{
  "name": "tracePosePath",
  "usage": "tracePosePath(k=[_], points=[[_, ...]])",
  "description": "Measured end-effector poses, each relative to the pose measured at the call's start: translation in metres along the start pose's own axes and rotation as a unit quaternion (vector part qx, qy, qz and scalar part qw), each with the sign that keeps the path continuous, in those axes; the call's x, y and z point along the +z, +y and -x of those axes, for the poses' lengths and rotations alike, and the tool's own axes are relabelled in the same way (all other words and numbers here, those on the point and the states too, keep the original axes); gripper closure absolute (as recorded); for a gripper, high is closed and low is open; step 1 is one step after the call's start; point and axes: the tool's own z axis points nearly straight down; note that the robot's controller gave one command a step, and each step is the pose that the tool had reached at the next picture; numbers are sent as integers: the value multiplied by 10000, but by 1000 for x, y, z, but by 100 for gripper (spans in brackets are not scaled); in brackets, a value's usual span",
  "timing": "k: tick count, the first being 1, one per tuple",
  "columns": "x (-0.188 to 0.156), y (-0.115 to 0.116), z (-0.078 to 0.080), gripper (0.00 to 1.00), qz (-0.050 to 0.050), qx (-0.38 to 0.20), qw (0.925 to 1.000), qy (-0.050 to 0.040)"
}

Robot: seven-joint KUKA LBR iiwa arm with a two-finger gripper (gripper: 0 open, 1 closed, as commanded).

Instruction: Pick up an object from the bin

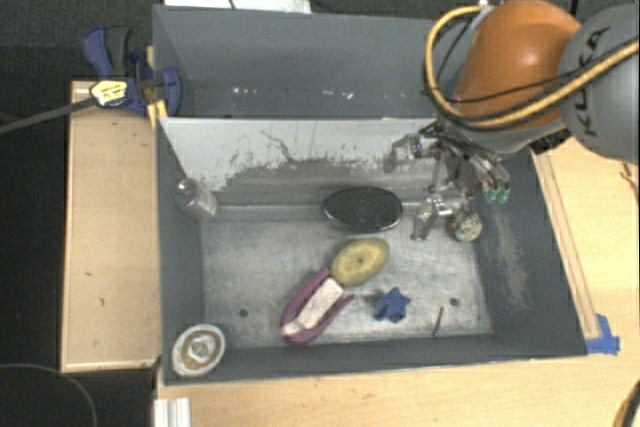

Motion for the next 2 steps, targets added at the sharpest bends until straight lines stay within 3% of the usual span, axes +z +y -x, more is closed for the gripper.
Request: tracePosePath(k=[1, 2], points=[[113, 25, -22, 0, -6, -230, 9997, -85], [103, 25, -14, 100, -20, -253, 9994, -222]])
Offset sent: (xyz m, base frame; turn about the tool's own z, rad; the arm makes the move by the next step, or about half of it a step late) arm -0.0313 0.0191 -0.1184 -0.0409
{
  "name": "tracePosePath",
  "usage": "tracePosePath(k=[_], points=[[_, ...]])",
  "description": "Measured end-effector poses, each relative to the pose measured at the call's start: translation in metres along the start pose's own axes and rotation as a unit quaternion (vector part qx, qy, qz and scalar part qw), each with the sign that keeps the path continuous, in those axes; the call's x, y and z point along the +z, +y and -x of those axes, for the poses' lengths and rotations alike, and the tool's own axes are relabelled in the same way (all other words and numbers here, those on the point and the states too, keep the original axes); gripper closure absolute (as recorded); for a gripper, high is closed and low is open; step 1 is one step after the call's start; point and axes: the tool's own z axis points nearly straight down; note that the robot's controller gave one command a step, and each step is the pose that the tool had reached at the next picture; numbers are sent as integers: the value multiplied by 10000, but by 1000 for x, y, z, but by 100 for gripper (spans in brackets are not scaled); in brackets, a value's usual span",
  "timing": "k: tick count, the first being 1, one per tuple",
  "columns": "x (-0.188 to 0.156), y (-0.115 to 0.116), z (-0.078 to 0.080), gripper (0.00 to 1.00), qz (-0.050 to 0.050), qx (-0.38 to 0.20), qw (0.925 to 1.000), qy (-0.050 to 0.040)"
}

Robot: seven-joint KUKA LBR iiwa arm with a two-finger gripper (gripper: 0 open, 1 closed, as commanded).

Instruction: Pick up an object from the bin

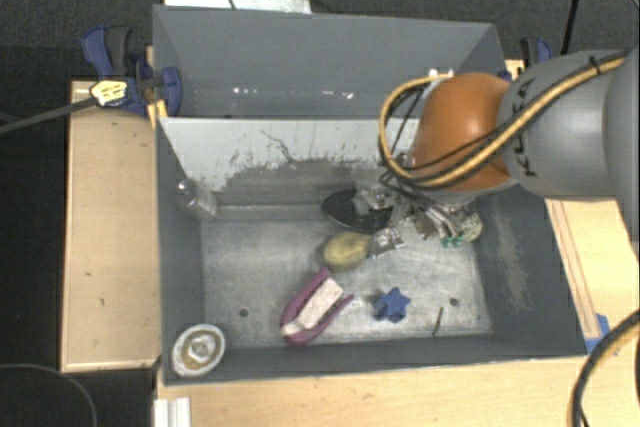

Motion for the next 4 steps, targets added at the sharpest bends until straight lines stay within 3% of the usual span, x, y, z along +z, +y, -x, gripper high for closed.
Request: tracePosePath(k=[1, 2, 3, 4], points=[[-101, 28, 9, 100, 22, -68, 9997, 221], [-37, 64, 26, 100, 20, 502, 9983, 292], [-40, 62, 26, 0, 9, 504, 9984, 274], [24, 40, 22, 0, 0, 1449, 9891, 250]])
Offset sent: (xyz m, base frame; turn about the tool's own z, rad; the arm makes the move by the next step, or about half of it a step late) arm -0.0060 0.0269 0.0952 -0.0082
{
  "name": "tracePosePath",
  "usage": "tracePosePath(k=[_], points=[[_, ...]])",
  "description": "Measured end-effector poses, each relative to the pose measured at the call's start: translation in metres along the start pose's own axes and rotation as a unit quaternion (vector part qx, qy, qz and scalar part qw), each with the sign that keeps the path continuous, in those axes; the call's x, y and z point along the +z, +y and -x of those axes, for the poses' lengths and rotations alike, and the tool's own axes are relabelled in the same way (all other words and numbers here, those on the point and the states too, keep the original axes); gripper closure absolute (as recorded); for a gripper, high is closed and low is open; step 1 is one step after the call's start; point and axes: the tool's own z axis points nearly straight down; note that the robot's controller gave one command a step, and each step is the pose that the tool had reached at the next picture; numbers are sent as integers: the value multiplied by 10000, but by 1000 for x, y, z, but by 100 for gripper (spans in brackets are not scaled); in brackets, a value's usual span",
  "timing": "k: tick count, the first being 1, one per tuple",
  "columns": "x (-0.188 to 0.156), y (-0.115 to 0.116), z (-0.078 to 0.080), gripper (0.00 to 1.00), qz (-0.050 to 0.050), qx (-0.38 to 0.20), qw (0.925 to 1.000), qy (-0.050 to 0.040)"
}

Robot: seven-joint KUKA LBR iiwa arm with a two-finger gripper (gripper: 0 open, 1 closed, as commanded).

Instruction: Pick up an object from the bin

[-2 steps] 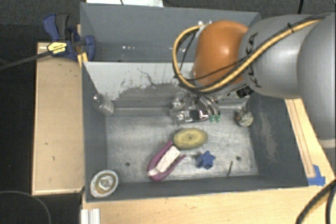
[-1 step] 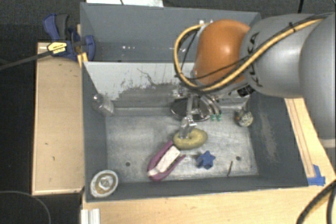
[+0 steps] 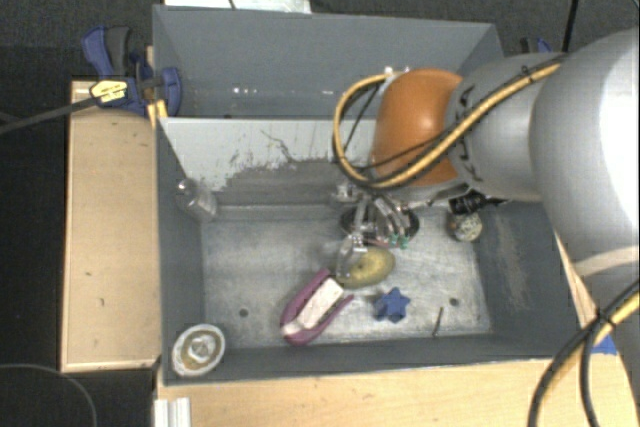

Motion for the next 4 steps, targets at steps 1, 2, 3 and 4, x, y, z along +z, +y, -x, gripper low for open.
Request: tracePosePath(k=[1, 2, 3, 4], points=[[-2, -39, -21, 0, -11, -20, 10000, 0], [-2, -37, -22, 100, -15, -50, 10000, 40], [-105, -64, -18, 100, -21, -410, 9992, -21], [-100, -63, -19, 0, -22, -422, 9991, 18]])
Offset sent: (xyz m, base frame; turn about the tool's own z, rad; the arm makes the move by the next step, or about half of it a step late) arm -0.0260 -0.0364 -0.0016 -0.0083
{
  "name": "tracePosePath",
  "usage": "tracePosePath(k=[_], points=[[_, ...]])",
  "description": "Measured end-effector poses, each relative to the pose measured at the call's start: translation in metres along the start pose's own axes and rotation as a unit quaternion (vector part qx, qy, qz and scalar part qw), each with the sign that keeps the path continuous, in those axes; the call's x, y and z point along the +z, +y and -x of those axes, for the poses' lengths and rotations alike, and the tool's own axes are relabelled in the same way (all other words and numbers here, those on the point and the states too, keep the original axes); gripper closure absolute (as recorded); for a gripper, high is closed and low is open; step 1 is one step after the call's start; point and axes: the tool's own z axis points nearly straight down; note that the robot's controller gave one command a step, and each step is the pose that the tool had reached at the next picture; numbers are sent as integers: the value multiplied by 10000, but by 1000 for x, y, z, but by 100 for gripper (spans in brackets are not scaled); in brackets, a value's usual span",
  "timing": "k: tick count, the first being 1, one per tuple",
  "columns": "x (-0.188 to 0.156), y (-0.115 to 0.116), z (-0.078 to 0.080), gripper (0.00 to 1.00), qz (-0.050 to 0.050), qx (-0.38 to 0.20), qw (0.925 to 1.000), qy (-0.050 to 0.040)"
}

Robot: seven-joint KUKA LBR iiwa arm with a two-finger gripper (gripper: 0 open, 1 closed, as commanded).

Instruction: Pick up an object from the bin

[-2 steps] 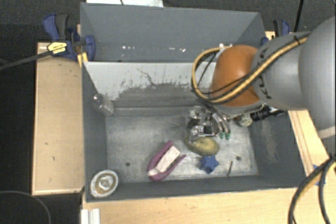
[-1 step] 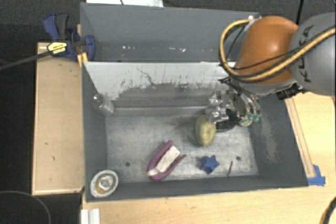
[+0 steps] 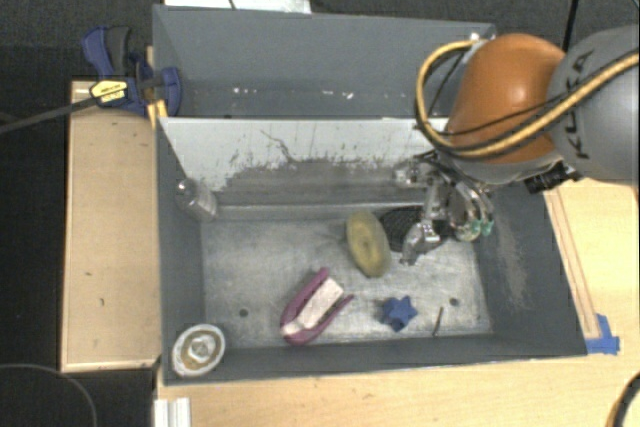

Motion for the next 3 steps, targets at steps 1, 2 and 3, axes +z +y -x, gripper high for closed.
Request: tracePosePath(k=[1, 2, 3], points=[[103, -36, 26, 0, 1, -288, 9996, -5], [101, -35, 25, 100, 1, -297, 9996, 16], [-41, -26, 12, 100, -4, -366, 9993, -33]])
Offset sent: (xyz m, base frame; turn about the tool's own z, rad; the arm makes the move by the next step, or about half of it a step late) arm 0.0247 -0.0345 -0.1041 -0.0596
